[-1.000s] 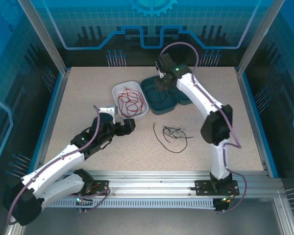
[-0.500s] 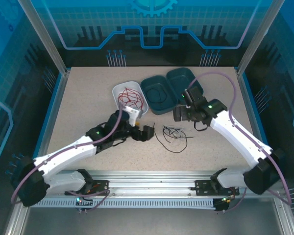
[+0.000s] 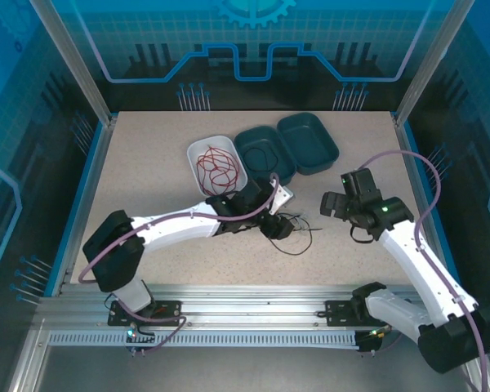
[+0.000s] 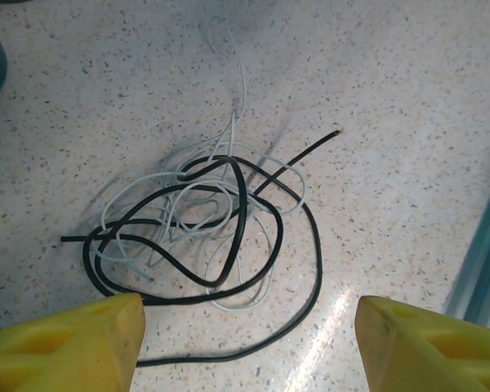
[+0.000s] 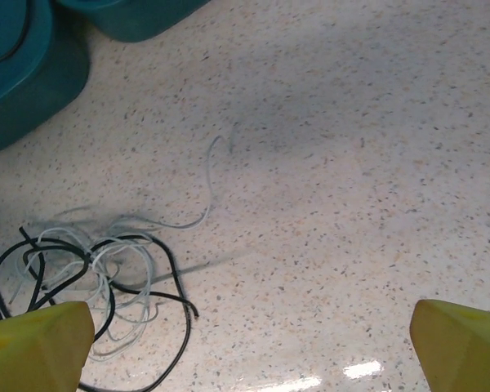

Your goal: Untangle the cables

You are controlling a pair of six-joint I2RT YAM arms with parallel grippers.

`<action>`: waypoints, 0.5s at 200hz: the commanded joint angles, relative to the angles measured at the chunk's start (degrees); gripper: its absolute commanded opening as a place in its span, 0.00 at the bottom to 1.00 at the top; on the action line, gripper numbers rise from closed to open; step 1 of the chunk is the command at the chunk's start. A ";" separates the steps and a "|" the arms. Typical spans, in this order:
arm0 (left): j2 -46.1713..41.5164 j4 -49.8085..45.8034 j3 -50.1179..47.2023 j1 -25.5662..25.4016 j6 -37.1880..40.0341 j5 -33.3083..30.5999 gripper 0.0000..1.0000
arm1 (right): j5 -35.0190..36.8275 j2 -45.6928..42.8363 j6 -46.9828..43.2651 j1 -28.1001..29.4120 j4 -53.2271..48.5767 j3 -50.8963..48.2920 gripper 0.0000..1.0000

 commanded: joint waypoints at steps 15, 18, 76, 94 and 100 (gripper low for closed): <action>5.25 -2.21 5.46 -0.74 3.24 0.35 0.65 | 0.79 -5.91 1.10 -1.82 2.19 -3.14 1.00; 5.72 -2.38 5.83 -0.74 3.33 0.35 0.64 | 0.62 -6.39 0.99 -2.01 2.35 -3.95 1.00; 10.64 -2.97 9.58 -0.75 3.68 -0.79 0.37 | -5.77 -13.46 -2.66 -5.99 5.63 -7.20 1.00; 11.02 -3.18 10.39 -0.74 3.79 -0.91 0.26 | -8.04 -13.66 -3.78 -7.25 7.25 -7.99 1.00; 11.02 -3.31 10.64 -0.74 3.78 -0.93 0.22 | -7.94 -13.67 -3.72 -7.36 7.74 -8.30 1.00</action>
